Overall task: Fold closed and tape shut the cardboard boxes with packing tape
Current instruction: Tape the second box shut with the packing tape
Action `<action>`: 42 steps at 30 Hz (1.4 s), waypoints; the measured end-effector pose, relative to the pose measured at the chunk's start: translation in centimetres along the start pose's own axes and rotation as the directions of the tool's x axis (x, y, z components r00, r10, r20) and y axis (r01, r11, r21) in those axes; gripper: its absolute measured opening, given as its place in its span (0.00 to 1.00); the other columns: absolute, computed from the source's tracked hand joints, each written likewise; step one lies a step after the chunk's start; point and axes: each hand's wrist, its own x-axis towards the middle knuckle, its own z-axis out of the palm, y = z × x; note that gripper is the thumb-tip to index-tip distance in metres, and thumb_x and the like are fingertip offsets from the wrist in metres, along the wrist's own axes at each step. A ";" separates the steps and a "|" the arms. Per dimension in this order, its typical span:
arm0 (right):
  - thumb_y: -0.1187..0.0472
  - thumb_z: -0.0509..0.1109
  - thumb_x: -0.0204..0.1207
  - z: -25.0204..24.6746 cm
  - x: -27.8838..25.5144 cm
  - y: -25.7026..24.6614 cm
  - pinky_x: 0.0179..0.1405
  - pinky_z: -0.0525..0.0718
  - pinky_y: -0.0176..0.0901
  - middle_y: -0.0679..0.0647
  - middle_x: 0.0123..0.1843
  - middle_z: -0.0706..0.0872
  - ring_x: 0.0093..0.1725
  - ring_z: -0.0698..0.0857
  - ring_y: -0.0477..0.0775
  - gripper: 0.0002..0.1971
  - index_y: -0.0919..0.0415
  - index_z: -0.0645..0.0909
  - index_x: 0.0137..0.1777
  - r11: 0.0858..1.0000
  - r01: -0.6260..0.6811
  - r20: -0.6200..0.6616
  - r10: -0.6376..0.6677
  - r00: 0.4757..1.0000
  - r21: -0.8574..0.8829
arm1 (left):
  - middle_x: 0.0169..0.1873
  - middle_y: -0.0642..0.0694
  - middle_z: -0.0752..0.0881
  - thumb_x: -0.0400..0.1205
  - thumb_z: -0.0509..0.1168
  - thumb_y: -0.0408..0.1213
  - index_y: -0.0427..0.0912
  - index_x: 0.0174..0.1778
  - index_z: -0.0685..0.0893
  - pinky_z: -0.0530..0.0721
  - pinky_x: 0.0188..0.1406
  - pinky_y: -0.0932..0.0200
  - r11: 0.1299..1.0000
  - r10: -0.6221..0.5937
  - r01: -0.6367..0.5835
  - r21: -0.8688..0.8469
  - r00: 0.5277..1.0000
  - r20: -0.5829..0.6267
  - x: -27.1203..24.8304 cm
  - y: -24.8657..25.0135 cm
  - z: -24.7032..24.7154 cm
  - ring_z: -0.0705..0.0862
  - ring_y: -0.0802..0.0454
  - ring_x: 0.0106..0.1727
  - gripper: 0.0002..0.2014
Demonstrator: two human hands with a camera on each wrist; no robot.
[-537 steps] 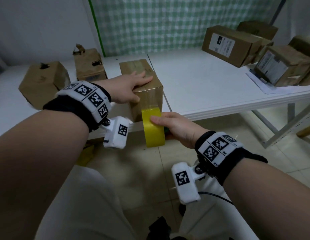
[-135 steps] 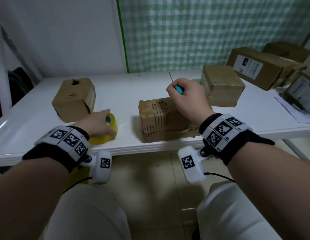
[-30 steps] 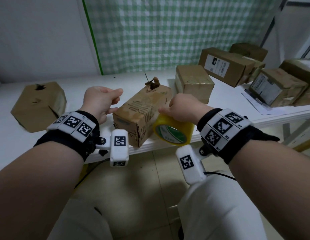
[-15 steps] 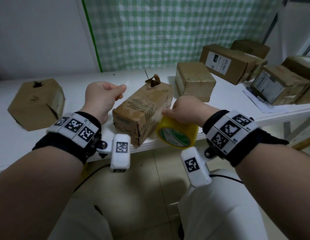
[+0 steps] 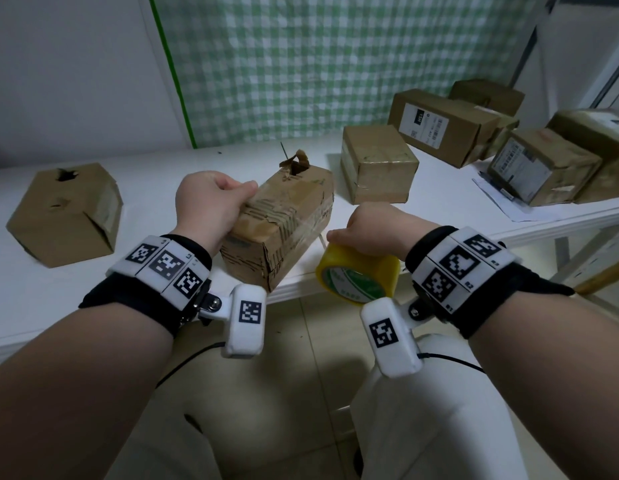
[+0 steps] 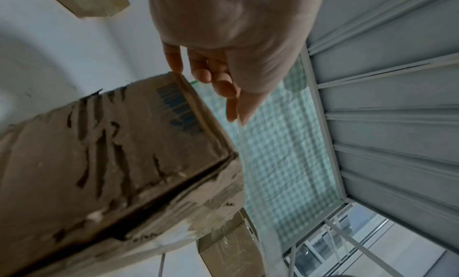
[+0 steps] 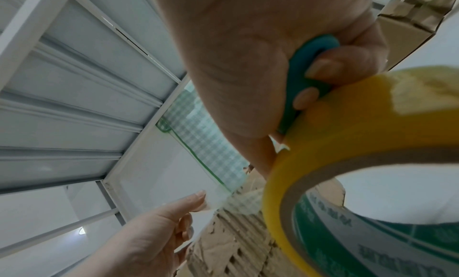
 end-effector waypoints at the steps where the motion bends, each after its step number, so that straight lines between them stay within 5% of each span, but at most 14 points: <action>1: 0.41 0.56 0.82 0.0 0.0 0.0 0.41 0.71 0.43 0.57 0.43 0.77 0.43 0.75 0.57 0.21 0.61 0.76 0.46 1.000 0.000 -0.001 0.000 1.000 0.000 | 0.29 0.51 0.85 0.72 0.76 0.45 0.46 0.24 0.82 0.83 0.40 0.54 1.000 -0.002 0.002 0.016 1.000 -0.001 0.0 -0.1 0.0 0.83 0.52 0.35 0.14; 6: 0.42 0.56 0.82 0.0 -0.1 0.1 0.42 0.71 0.43 0.57 0.44 0.77 0.44 0.76 0.57 0.21 0.61 0.76 0.46 1.000 0.005 0.003 -0.005 1.000 -0.003 | 0.30 0.49 0.87 0.71 0.76 0.46 0.46 0.23 0.83 0.86 0.46 0.46 0.999 -0.010 0.010 0.053 1.000 -0.004 -0.2 -0.4 -0.1 0.86 0.47 0.38 0.14; 17: 0.41 0.57 0.82 0.6 0.5 0.0 0.45 0.70 0.44 0.55 0.42 0.76 0.45 0.75 0.56 0.20 0.59 0.75 0.45 1.000 -0.002 0.015 0.002 1.000 0.006 | 0.33 0.50 0.86 0.74 0.74 0.45 0.44 0.28 0.86 0.84 0.46 0.51 0.971 0.105 -0.107 0.216 0.994 0.018 -0.6 -0.7 -0.2 0.84 0.49 0.41 0.12; 23: 0.41 0.56 0.82 1.0 0.6 -0.2 0.45 0.69 0.43 0.53 0.35 0.71 0.45 0.73 0.56 0.21 0.59 0.73 0.43 1.000 -0.002 0.016 0.002 1.000 -0.006 | 0.33 0.51 0.84 0.75 0.73 0.44 0.42 0.34 0.88 0.72 0.41 0.60 0.896 0.250 -0.240 0.373 0.968 0.022 -0.7 -1.1 -0.2 0.80 0.54 0.40 0.10; 29: 0.42 0.55 0.84 1.1 0.4 -0.5 0.45 0.70 0.44 0.51 0.33 0.69 0.45 0.74 0.55 0.20 0.59 0.72 0.43 1.000 0.012 0.018 -0.012 1.000 -0.017 | 0.36 0.47 0.82 0.78 0.67 0.46 0.41 0.40 0.87 0.69 0.41 0.59 0.735 0.388 -0.374 0.565 0.916 0.102 -0.7 -1.4 -0.2 0.75 0.51 0.41 0.11; 36: 0.44 0.55 0.84 1.1 0.2 -1.0 0.46 0.69 0.43 0.50 0.33 0.68 0.45 0.73 0.56 0.18 0.59 0.70 0.44 1.000 0.015 0.020 -0.015 1.000 -0.003 | 0.39 0.44 0.76 0.81 0.62 0.43 0.38 0.43 0.84 0.67 0.41 0.57 0.646 0.349 -0.390 0.656 0.915 0.201 -0.7 -0.6 -0.5 0.71 0.48 0.42 0.11; 42: 0.44 0.56 0.84 1.1 -0.1 -1.1 0.46 0.69 0.44 0.50 0.32 0.68 0.45 0.73 0.56 0.18 0.58 0.70 0.43 1.000 0.005 0.024 -0.005 1.000 0.000 | 0.48 0.38 0.78 0.81 0.63 0.42 0.34 0.51 0.77 0.70 0.42 0.55 0.665 0.259 -0.336 0.667 0.941 0.216 -0.3 -0.3 -0.7 0.75 0.43 0.46 0.13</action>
